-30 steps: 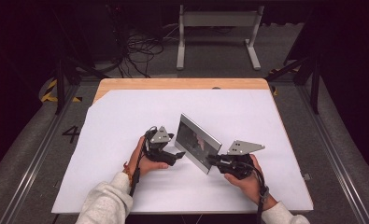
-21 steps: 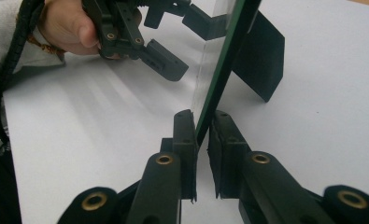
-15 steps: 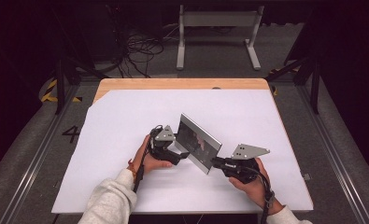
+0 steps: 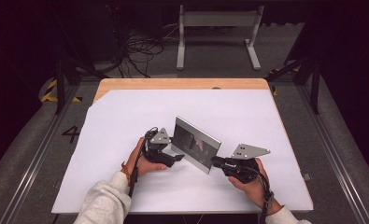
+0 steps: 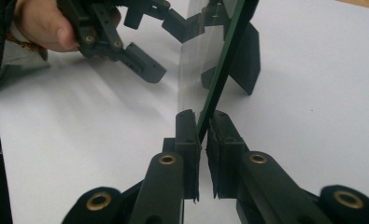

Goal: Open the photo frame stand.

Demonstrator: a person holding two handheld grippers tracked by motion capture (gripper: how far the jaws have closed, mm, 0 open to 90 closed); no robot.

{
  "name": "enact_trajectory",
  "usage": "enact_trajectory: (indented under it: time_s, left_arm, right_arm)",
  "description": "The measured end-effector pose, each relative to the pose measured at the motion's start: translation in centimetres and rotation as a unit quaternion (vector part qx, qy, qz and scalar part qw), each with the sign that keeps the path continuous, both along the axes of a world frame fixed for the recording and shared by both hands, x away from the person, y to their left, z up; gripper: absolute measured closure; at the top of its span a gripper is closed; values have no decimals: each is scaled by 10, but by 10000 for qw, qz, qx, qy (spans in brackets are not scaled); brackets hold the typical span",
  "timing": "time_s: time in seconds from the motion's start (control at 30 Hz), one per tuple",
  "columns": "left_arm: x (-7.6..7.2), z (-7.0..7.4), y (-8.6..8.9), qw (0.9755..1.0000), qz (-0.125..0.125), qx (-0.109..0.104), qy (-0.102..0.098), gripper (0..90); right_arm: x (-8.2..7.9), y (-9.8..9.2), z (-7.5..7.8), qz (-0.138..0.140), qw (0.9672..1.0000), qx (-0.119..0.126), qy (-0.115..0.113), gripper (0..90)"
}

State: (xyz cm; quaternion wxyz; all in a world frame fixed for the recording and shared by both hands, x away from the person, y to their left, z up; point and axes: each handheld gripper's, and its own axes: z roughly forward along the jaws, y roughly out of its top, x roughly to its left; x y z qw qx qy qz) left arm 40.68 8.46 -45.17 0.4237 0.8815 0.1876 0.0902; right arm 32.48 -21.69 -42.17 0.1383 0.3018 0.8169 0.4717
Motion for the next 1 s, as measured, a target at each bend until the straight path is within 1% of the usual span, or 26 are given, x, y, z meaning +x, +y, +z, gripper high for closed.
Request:
enact_trajectory:
  time_s: [0.03, 0.07, 0.17, 0.27, 0.33, 0.43, 0.5, 0.57, 0.7, 0.73, 0.77, 0.8, 0.87, 0.9, 0.93, 0.97, 1.0]
  left_arm:
    - [-5, 0, 1, 9999, 18, 95, -50, 234]
    - [-6, 1, 3, 9999, 4, 113, -49, 234]
    - [-11, 1, 9, 9999, -59, 90, 14, 237]
    - [-16, 0, 12, 9999, -88, 110, -12, 238]
    - [-18, 0, 14, 9999, -106, 112, 7, 232]
    - [-23, 0, 16, 9998, -160, 115, 47, 220]
    - [-26, -1, 18, 9997, -193, 78, 108, 218]
    - [-29, -1, 20, 9995, -271, 105, 143, 218]
    - [-36, -1, 22, 9993, -332, 126, 141, 218]
    - [-37, -1, 23, 9993, -335, 135, 111, 225]
    - [-37, -1, 23, 9994, -317, 98, 108, 237]
    - [-37, -2, 24, 9995, -283, 13, 128, 241]
    - [-35, -2, 26, 9999, -114, -42, 54, 236]
    - [-34, -1, 27, 9999, -38, -109, 16, 236]
    - [-34, -1, 27, 9999, -38, -109, 16, 236]
    - [-33, 0, 27, 9997, 24, -222, -22, 237]
    - [-32, 2, 27, 9996, 77, -262, -66, 237]
  right_arm:
    - [0, 0, 0, -6, 10000, 0, -3, 838]
    - [0, 0, 0, -21, 10000, -4, -2, 838]
    - [1, 1, -1, -50, 10000, -11, -12, 837]
    - [1, 2, -1, -102, 9999, -29, -21, 835]
    - [1, 2, -2, -117, 9999, -38, -32, 832]
    - [1, 3, -4, -144, 9998, -109, -29, 823]
    - [2, 5, -5, -153, 9997, -177, -27, 816]
    - [2, 5, -6, -162, 9996, -222, -43, 811]
    - [2, 3, -4, -217, 9994, -261, -75, 788]
    - [2, 3, -4, -234, 9993, -283, -82, 789]
    - [2, 2, -3, -250, 9992, -293, -101, 790]
    - [2, 1, -2, -254, 9993, -244, -94, 790]
    - [3, -2, -1, -252, 9995, -173, -74, 800]
    - [3, -2, 0, -248, 9995, -172, -68, 802]
    - [3, -2, 0, -248, 9995, -172, -68, 802]
    - [2, -3, 1, -246, 9995, -142, -104, 820]
    - [2, -3, 1, -246, 9995, -142, -104, 820]
